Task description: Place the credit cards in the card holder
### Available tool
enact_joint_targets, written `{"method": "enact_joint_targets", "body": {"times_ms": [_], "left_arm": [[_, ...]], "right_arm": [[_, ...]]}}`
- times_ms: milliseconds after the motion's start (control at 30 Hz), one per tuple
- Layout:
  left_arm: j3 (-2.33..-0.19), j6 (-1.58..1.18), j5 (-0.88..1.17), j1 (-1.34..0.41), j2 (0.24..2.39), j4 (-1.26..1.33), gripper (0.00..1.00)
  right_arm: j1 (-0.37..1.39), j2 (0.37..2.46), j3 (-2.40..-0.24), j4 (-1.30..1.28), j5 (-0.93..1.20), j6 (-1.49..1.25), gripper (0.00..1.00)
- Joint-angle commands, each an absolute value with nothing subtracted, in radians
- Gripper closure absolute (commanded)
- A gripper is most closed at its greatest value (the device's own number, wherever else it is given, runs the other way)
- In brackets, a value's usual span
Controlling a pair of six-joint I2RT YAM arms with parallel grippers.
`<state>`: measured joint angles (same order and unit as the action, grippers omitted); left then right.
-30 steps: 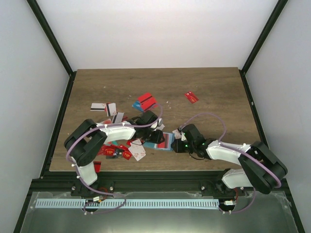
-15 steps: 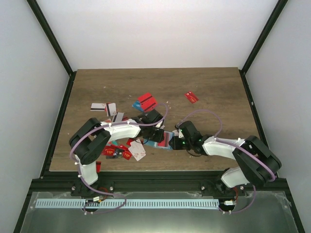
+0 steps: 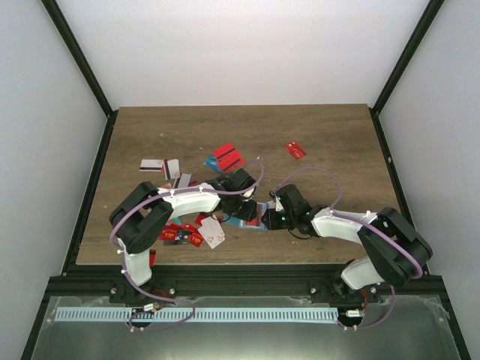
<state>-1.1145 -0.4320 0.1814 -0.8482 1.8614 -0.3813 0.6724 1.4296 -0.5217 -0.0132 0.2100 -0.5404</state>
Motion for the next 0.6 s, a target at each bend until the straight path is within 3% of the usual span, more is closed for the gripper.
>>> {"method": "enact_joint_targets", "body": {"times_ms": [0,567], "left_arm": [[-1.113,-0.406,0.367,-0.888,1.863,-0.29,0.57],[-1.097,-0.444,0.198,-0.887,1.786,-0.345,0.34]], "right_arm": [[0.665,1.438,-0.567,0.008,0.223,-0.497,0.72],[0.612,1.311,-0.536,-0.052,0.254,-0.491,0.7]]}}
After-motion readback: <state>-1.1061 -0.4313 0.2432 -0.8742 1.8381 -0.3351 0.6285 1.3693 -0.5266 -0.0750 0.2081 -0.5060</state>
